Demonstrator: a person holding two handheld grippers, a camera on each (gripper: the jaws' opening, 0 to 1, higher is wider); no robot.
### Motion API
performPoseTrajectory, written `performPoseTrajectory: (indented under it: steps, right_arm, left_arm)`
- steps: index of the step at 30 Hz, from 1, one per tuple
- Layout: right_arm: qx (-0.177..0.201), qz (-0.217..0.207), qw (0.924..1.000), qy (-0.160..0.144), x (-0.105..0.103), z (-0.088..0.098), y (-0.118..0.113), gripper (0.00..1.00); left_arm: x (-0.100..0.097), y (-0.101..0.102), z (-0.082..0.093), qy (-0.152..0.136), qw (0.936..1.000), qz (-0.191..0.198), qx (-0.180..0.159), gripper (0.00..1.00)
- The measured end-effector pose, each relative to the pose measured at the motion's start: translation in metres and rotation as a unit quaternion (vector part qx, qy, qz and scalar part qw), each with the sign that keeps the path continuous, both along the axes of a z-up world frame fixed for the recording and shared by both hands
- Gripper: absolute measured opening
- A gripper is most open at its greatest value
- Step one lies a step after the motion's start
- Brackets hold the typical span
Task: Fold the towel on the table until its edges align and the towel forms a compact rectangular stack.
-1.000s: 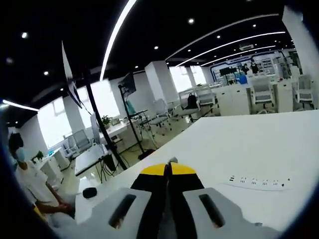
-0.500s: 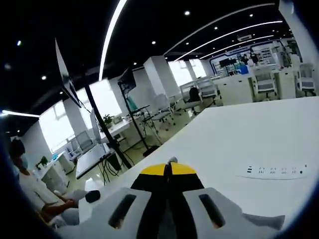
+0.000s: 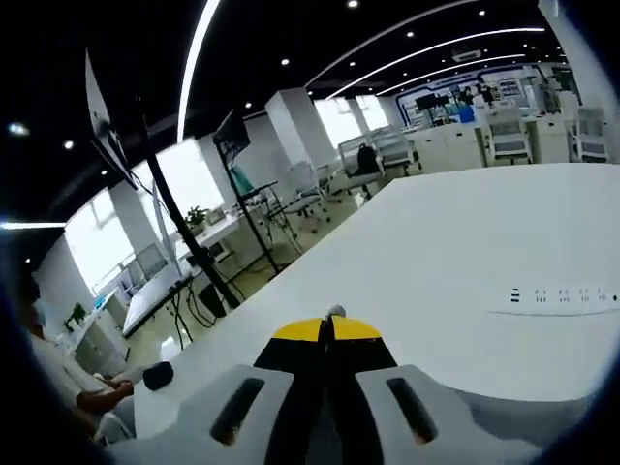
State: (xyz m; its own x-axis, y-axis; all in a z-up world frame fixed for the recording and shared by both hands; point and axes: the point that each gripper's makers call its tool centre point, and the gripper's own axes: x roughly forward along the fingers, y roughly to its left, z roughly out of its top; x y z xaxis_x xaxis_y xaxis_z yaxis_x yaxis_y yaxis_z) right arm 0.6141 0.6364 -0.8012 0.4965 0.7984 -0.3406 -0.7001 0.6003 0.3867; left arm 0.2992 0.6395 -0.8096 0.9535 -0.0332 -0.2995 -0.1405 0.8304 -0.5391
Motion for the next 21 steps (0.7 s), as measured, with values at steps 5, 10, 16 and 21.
performPoseTrajectory:
  steps: [5, 10, 16, 21]
  right_arm:
    - [-0.018, 0.004, 0.9998, 0.003, 0.001, -0.023, 0.016, 0.00]
    - [-0.047, 0.001, 0.9988, -0.013, 0.005, -0.044, 0.027, 0.00]
    - [-0.103, 0.016, 0.9934, -0.048, 0.008, -0.075, 0.042, 0.00]
    - [-0.142, 0.025, 0.9862, -0.082, 0.002, -0.086, 0.044, 0.00]
  left_arm:
    - [-0.001, 0.005, -0.019, 0.011, 0.9998, 0.011, -0.012, 0.04]
    - [0.001, 0.017, -0.043, 0.038, 0.9982, 0.042, -0.020, 0.04]
    - [0.002, 0.029, -0.072, 0.077, 0.9957, 0.050, -0.015, 0.04]
    - [0.000, 0.035, -0.087, 0.097, 0.9935, 0.056, -0.016, 0.05]
